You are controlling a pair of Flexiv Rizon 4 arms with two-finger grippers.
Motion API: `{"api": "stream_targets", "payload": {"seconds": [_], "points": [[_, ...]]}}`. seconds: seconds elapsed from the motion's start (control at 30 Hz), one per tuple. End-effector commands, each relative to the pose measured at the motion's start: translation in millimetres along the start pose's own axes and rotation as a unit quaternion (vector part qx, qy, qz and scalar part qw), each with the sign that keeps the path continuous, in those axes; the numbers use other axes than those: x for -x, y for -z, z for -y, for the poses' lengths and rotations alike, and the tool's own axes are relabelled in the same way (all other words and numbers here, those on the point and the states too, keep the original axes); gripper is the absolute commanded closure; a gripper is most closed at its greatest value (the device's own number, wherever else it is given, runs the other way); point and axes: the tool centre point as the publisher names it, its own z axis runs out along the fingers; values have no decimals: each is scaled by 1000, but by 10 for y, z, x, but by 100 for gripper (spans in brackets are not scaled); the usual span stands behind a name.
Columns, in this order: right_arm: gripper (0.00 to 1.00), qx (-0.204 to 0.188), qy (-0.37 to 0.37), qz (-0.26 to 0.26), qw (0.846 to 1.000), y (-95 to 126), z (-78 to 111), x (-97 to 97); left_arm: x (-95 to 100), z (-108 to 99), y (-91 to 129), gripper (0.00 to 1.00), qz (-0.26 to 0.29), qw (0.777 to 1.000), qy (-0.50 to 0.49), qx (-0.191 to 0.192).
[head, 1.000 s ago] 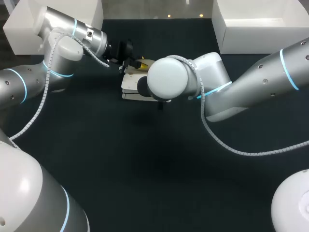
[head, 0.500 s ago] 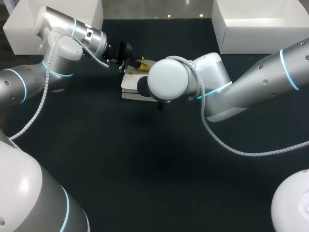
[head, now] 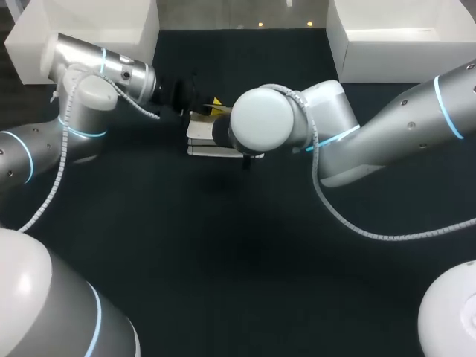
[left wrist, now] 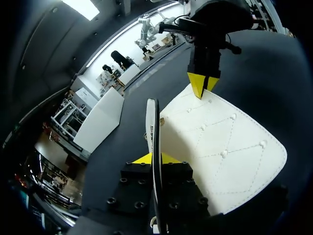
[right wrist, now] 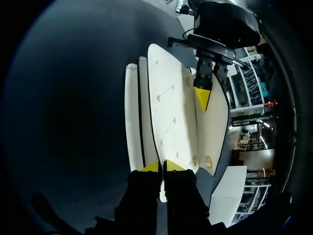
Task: Pick up the bag, open it, inspect its contents, close it, and place it on the opposite side
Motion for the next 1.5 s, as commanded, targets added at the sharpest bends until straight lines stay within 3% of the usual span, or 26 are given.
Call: {"api": "stream_targets", "payload": {"seconds": [0.03, 0.07, 0.1, 0.13, 0.2, 0.3, 0.43, 0.6, 0.63, 0.8, 1.13, 1.5], "points": [[100, 0, 0, 1, 1000, -13, 8, 11, -89, 90, -27, 100, 28, 1000, -6, 13], [100, 0, 0, 1, 1000, -13, 8, 11, -79, 95, -25, 100, 27, 1000, -4, 14], [100, 0, 0, 1, 1000, -13, 8, 11, -64, 102, -19, 93, 28, 999, -1, 17], [100, 0, 0, 1, 1000, -13, 8, 11, -48, 109, -10, 75, 28, 999, 2, 20], [100, 0, 0, 1, 1000, -13, 8, 11, -11, 135, 12, 58, 30, 999, 5, 25], [100, 0, 0, 1, 1000, -13, 8, 11, 46, 178, 58, 52, 33, 999, 9, 29], [100, 0, 0, 1, 1000, -13, 8, 11, 98, 214, 116, 56, 36, 999, 5, 32], [100, 0, 0, 1, 1000, -13, 8, 11, 138, 197, 120, 96, 38, 998, -1, 45], [100, 0, 0, 1, 1000, -13, 8, 11, 144, 189, 116, 100, 39, 998, -1, 47], [100, 0, 0, 1, 1000, -13, 8, 11, 106, 205, 103, 100, 40, 998, -6, 49], [100, 0, 0, 1, 1000, -13, 8, 11, -195, 232, 111, 100, 55, 997, -10, 47], [100, 0, 0, 1, 1000, -13, 8, 11, -398, 240, 54, 100, 49, 997, 1, 53]]}}
